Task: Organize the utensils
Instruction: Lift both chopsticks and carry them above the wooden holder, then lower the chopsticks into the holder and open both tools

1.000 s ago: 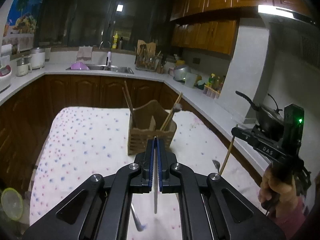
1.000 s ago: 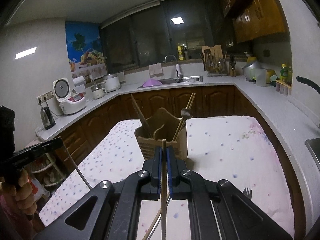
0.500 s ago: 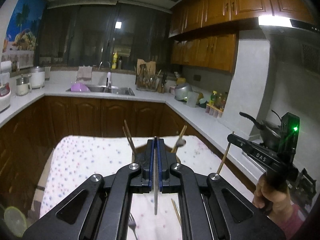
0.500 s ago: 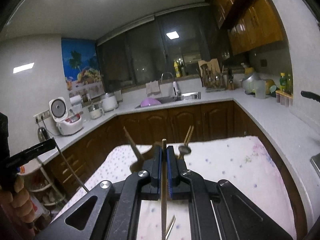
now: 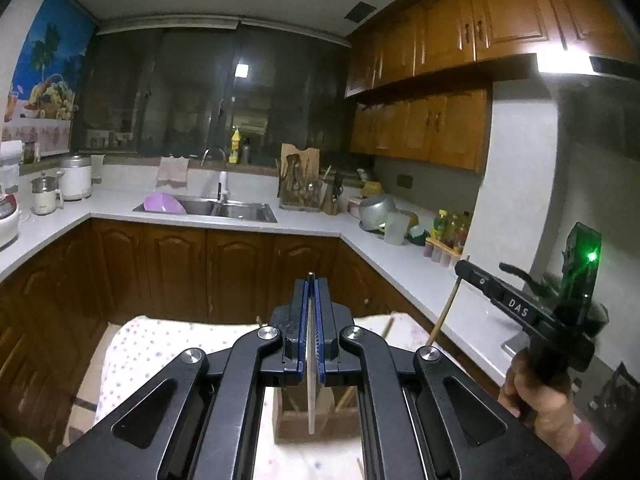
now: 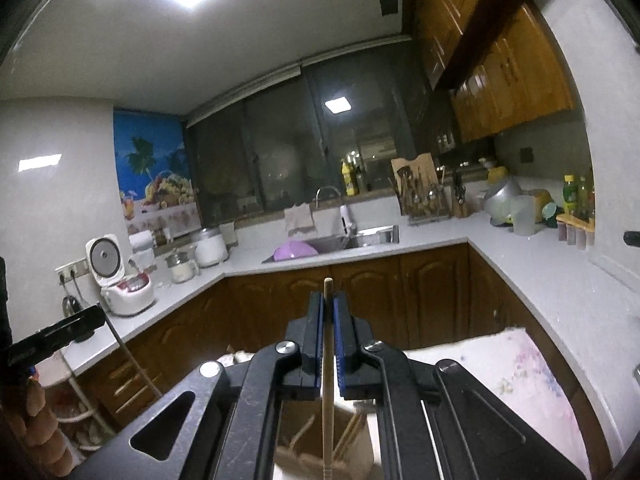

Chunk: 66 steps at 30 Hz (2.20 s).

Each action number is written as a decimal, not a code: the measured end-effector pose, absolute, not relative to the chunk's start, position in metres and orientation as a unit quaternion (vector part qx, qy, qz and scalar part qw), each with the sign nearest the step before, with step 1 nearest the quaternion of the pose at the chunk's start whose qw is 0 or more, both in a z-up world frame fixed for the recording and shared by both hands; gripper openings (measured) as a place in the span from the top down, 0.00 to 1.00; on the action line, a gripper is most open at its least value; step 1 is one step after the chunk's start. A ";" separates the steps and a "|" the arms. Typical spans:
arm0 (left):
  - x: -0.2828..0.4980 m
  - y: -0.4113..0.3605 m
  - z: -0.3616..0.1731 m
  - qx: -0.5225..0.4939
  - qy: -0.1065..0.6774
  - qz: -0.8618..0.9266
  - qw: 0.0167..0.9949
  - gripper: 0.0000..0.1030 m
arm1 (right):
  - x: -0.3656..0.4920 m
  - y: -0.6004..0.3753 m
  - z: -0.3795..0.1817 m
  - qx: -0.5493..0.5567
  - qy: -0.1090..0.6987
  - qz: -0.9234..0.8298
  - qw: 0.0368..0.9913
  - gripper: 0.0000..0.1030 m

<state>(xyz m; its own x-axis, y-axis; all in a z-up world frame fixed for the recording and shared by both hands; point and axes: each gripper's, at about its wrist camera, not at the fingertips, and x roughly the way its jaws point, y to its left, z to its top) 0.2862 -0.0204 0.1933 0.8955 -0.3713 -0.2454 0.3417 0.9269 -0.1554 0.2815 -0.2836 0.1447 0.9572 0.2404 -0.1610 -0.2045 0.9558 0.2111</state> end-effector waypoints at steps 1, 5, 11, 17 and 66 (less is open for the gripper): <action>0.291 -0.021 0.194 -0.055 0.135 -0.182 0.972 0.98 | 0.288 -0.284 0.146 0.098 0.091 0.113 0.985 0.95; 0.320 -0.026 0.190 -0.060 0.136 -0.177 0.973 0.98 | 0.306 -0.282 0.145 0.095 0.084 0.106 0.986 0.95; 0.345 -0.029 0.161 -0.074 0.149 -0.170 0.971 0.98 | 0.323 -0.281 0.125 0.094 0.081 0.101 0.987 0.95; 0.357 -0.029 0.130 -0.086 0.160 -0.157 0.971 0.98 | 0.331 -0.284 0.092 0.107 0.092 0.093 0.986 0.95; 0.373 -0.022 0.061 -0.090 0.242 -0.123 0.958 0.95 | 0.337 -0.281 0.047 0.101 0.180 0.093 0.974 0.90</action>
